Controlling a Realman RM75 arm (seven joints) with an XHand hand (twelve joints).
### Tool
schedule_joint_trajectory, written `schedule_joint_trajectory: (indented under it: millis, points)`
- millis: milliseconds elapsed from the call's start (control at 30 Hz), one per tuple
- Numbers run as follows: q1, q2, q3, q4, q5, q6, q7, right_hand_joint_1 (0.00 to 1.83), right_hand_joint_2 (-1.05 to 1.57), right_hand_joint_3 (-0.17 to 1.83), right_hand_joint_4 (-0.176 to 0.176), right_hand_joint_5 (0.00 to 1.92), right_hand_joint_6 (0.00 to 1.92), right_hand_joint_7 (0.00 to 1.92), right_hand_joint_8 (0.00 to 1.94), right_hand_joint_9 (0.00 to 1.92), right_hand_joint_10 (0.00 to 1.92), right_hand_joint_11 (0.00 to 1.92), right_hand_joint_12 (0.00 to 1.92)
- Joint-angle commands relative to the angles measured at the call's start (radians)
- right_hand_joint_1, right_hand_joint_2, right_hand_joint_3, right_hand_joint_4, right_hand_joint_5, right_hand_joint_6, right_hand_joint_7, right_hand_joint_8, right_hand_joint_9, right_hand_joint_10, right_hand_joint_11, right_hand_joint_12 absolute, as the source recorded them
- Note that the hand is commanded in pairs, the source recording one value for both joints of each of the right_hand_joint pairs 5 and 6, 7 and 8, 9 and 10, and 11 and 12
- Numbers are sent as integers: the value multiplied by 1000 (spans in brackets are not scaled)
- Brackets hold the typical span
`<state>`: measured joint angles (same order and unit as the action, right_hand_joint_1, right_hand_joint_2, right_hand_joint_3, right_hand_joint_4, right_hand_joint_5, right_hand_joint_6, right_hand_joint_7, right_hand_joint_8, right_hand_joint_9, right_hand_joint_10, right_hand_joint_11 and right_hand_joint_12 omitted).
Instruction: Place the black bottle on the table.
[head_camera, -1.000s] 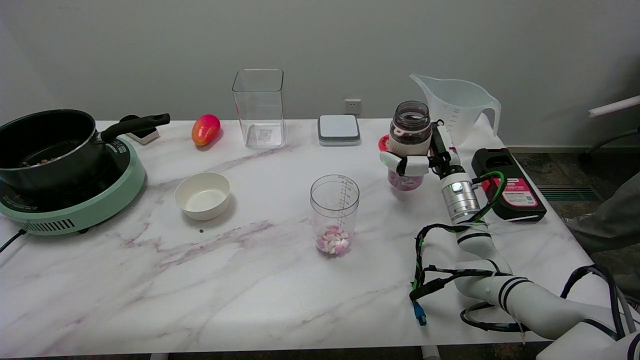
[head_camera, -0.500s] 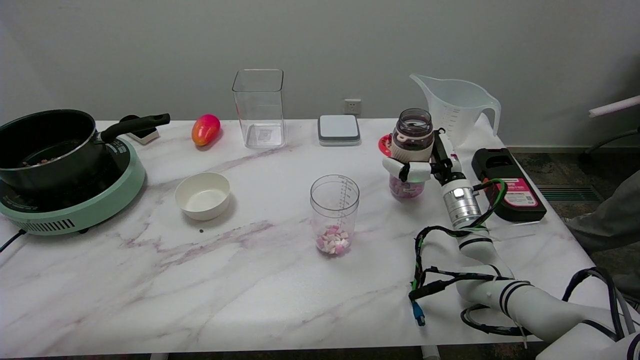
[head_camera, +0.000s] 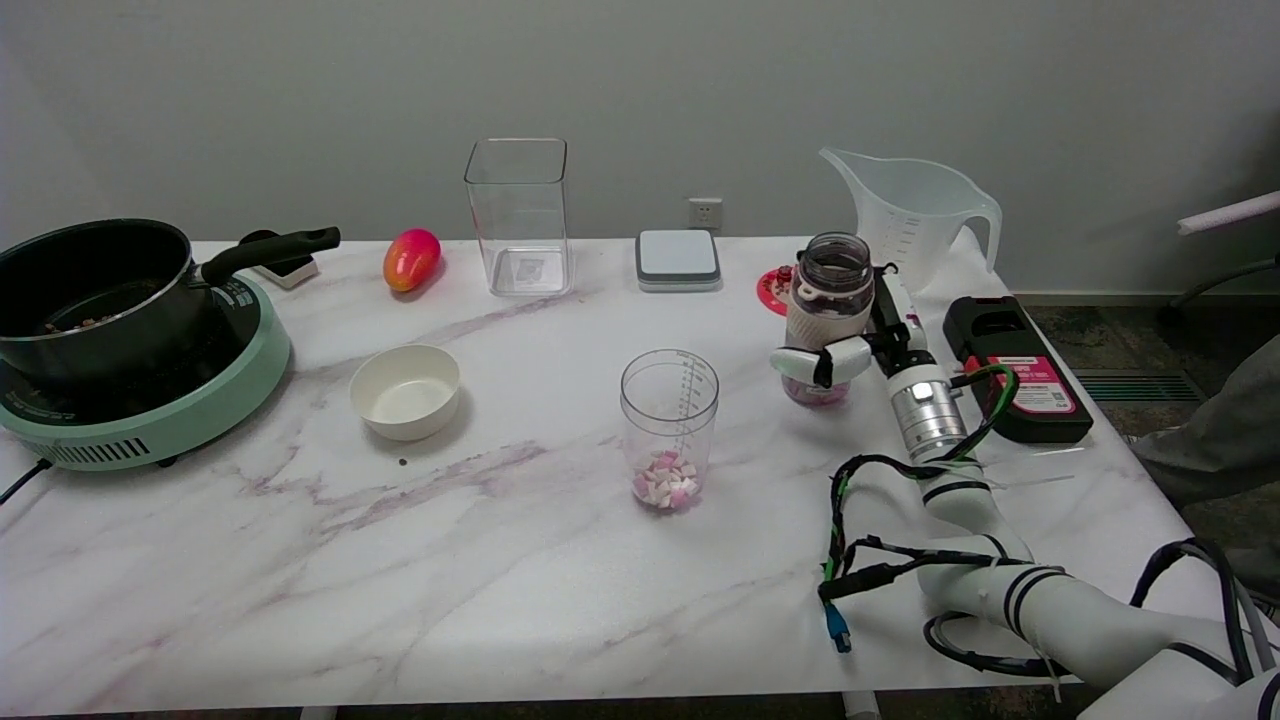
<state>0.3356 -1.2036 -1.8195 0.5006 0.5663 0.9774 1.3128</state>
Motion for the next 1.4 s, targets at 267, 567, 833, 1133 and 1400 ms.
schedule_joint_trajectory:
  millis: [267,567,833,1133,1400]
  points:
    - [-38,39,2,55,-7,1,32,1351,-456,904,0,418,418,991,991,924,924,733,733]
    - [-105,127,8,183,-19,-38,30,1343,-659,1071,0,353,353,845,845,725,725,701,701]
    - [-200,145,121,239,-8,-38,30,1336,-751,1150,0,407,407,746,746,689,689,682,682]
    - [-281,142,230,264,-8,-26,30,1331,-768,1169,0,400,400,723,723,670,670,661,661]
    - [-367,130,428,322,24,79,29,1333,-760,1136,0,428,428,679,679,663,663,610,610]
